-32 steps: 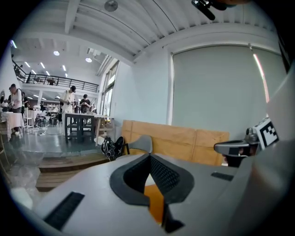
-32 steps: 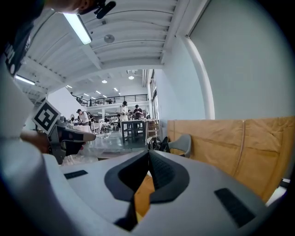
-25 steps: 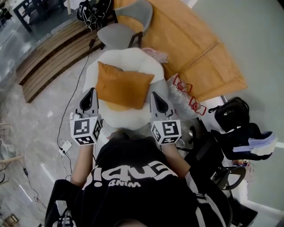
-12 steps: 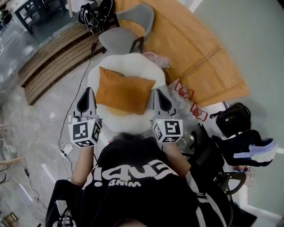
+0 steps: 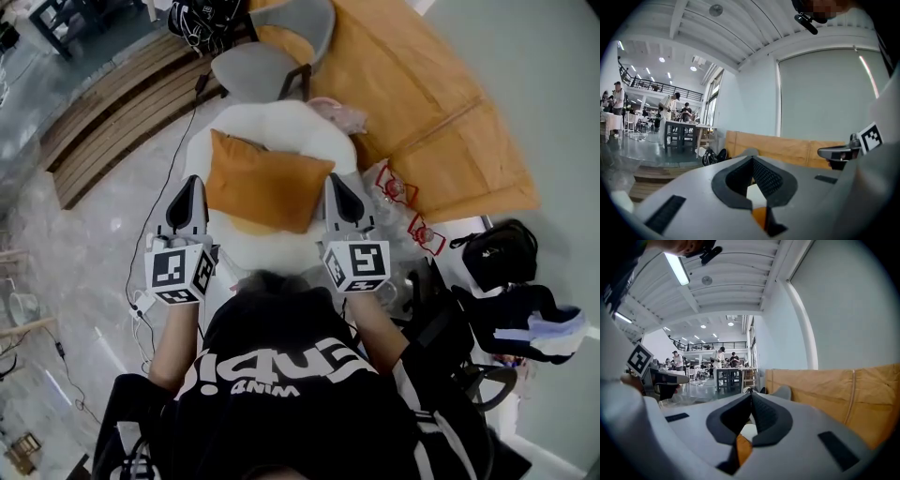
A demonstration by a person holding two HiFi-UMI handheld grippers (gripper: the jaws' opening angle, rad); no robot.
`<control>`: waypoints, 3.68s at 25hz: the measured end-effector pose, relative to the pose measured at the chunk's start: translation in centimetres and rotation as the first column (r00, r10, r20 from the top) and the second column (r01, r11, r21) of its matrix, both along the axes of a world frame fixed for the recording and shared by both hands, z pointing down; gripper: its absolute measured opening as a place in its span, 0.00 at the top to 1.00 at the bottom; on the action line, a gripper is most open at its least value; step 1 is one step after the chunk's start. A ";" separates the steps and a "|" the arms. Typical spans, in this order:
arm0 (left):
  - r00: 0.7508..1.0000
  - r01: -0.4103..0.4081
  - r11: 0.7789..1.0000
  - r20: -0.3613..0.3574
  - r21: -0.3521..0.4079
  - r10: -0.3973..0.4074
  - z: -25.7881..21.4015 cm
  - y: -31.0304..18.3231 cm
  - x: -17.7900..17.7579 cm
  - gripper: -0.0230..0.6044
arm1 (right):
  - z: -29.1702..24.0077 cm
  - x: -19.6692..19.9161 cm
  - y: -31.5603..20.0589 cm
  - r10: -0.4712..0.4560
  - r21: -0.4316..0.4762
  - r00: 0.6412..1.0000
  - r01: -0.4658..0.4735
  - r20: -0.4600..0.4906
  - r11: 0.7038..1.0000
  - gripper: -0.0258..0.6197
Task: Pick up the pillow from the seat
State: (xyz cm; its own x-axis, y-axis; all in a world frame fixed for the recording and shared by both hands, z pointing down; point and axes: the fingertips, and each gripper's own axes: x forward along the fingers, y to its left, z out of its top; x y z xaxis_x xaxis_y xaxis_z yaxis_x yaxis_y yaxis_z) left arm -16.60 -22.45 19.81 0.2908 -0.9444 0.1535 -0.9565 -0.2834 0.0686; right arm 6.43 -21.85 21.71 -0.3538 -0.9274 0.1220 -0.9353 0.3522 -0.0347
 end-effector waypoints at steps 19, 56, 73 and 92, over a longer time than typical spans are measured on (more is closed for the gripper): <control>0.999 -0.009 0.986 0.036 -0.169 0.015 17.7 -2.9 1.5 0.95 | 15.8 3.3 -2.8 0.045 -0.161 0.997 -0.054 -0.060 0.986 0.92; 0.971 -0.085 0.867 0.154 -0.491 0.183 50.4 -17.4 4.0 0.95 | 49.7 3.8 -12.9 0.027 -0.507 0.991 -0.092 -0.134 0.857 0.92; 0.992 0.062 0.818 0.128 -0.572 0.015 57.9 -20.3 -1.8 0.40 | 58.2 5.0 -13.8 0.209 -0.666 0.978 -0.163 -0.011 0.728 0.38; 0.996 -0.015 0.778 0.061 -0.628 0.068 60.3 -21.0 -0.6 0.63 | 61.9 5.3 -14.7 0.220 -0.739 0.975 -0.170 -0.031 0.652 0.60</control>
